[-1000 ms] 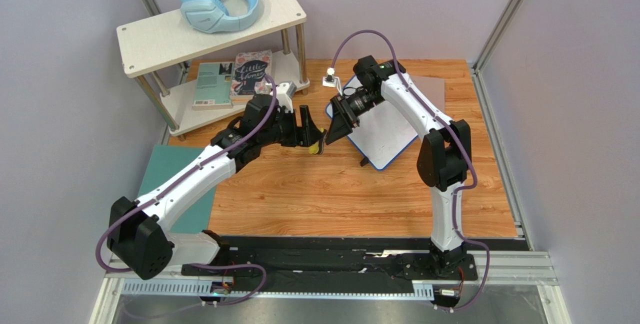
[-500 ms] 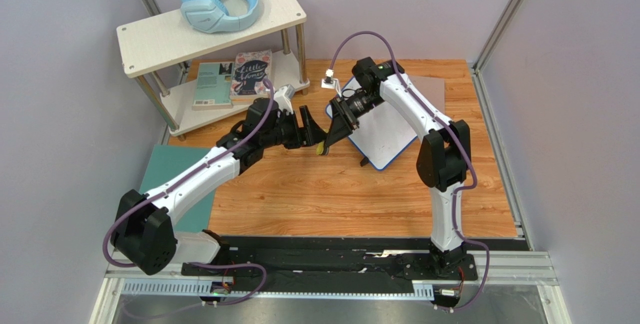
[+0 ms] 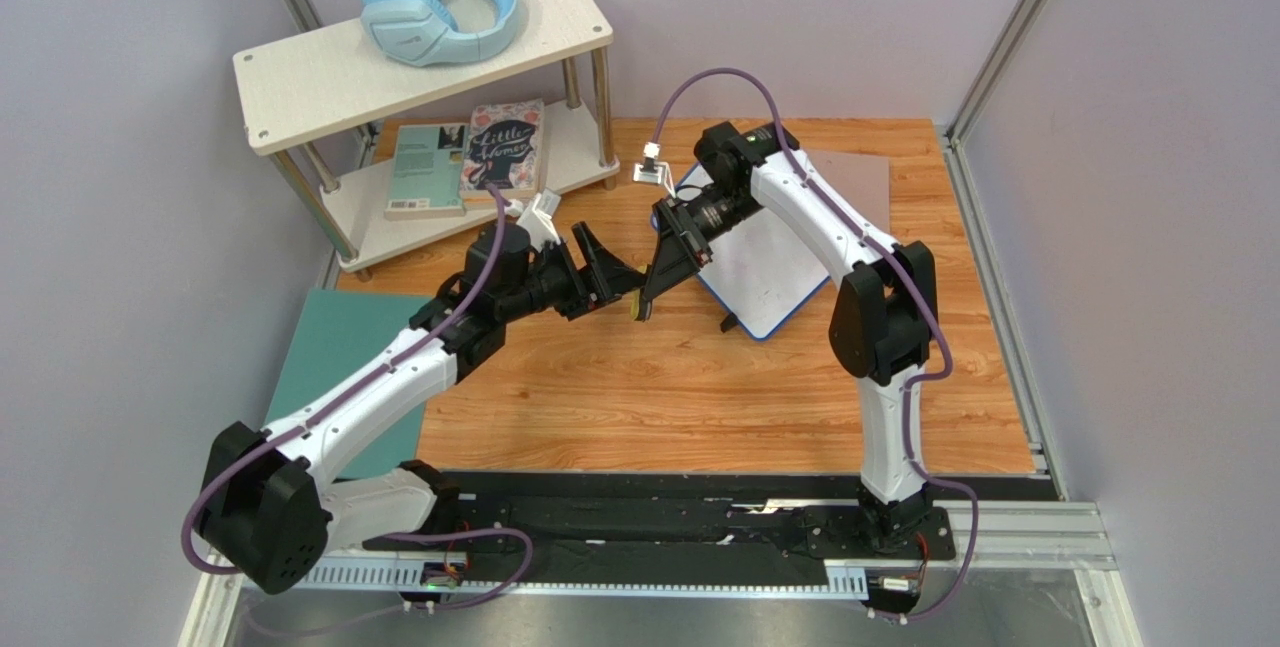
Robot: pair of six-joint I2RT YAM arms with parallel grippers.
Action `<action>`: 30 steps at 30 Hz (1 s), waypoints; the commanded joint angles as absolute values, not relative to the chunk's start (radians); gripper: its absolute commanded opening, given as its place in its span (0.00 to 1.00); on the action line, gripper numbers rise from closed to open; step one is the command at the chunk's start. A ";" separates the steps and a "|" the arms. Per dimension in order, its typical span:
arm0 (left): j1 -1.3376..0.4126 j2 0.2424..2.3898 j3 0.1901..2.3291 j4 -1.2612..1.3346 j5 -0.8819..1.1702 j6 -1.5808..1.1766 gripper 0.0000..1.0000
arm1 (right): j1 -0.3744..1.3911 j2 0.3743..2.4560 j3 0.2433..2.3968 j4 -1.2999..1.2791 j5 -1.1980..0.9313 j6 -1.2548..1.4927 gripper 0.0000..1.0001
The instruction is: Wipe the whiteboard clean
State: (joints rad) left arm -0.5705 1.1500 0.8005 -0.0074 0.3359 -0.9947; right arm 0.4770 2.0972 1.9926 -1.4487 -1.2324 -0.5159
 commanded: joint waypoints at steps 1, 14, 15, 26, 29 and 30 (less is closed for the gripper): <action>-0.600 1.065 0.761 0.316 0.528 -1.227 0.80 | 0.479 2.106 1.994 -1.450 -1.147 -0.526 0.50; -0.592 1.117 0.627 0.790 0.486 -1.536 0.81 | 0.477 2.094 1.979 -1.445 -1.137 -0.538 0.49; -0.591 1.102 0.640 0.792 0.485 -1.532 0.81 | 0.476 2.091 1.973 -1.447 -1.135 -0.545 0.47; -0.528 1.003 0.664 0.661 0.480 -1.467 0.82 | 0.476 2.095 1.973 -1.451 -1.129 -0.549 0.04; -0.522 0.977 0.690 0.512 0.482 -1.381 0.82 | 0.476 2.098 1.973 -1.451 -1.126 -0.548 0.04; -0.522 0.962 0.743 0.424 0.482 -1.271 0.82 | 0.474 2.098 1.974 -1.451 -1.126 -0.545 0.05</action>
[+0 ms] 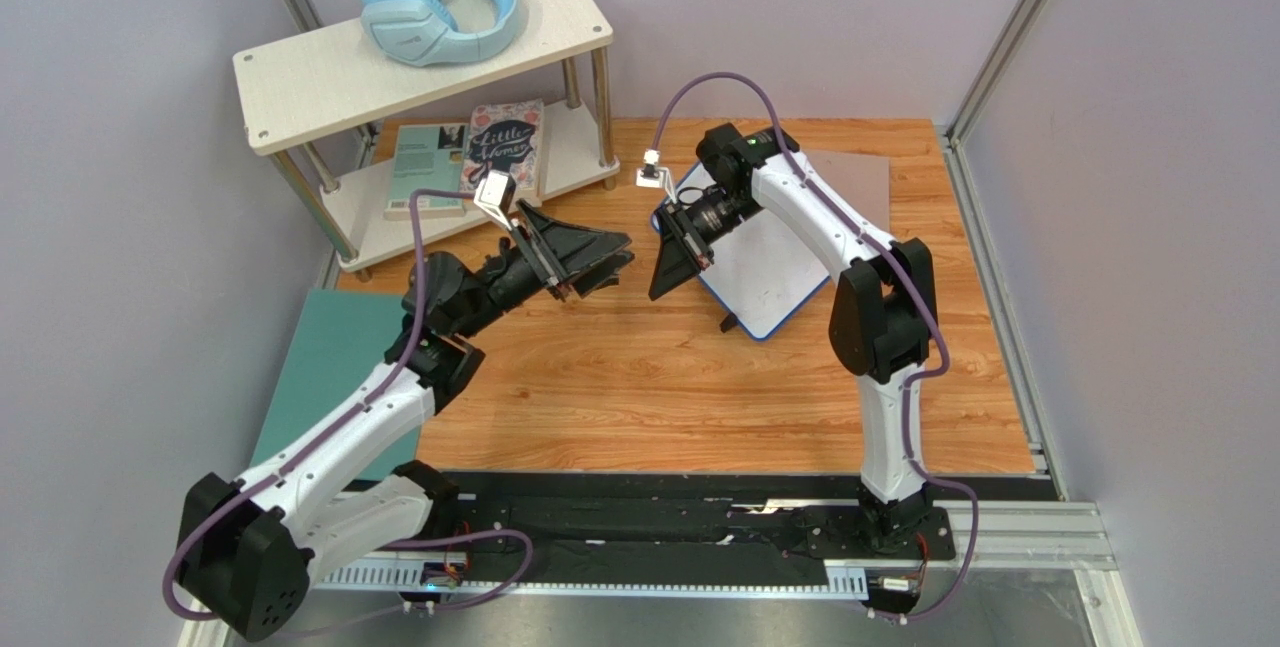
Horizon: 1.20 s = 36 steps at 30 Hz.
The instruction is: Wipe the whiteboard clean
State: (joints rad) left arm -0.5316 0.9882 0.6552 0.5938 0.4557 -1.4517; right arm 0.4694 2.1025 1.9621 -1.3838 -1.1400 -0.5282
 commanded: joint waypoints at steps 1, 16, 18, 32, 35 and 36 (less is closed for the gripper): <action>-0.522 0.957 0.771 0.264 0.485 -1.214 0.82 | 0.474 2.100 1.976 -1.451 -1.123 -0.545 0.08; -0.522 1.101 1.111 -0.732 0.023 -0.413 0.82 | 0.460 1.912 1.806 -1.137 -0.803 -0.324 0.65; -0.522 1.100 1.083 -0.686 0.021 -0.411 0.85 | 0.459 1.858 1.757 -1.033 -0.715 -0.289 0.72; -0.522 1.085 1.014 -0.575 -0.015 -0.384 0.99 | 0.457 1.507 1.505 -0.792 -0.377 -0.143 1.00; -0.522 1.078 0.996 -0.542 0.012 -0.385 0.99 | 0.456 1.465 1.450 -0.775 -0.364 -0.133 1.00; -0.522 1.078 0.996 -0.535 0.009 -0.388 0.99 | 0.454 1.438 1.428 -0.773 -0.351 -0.130 1.00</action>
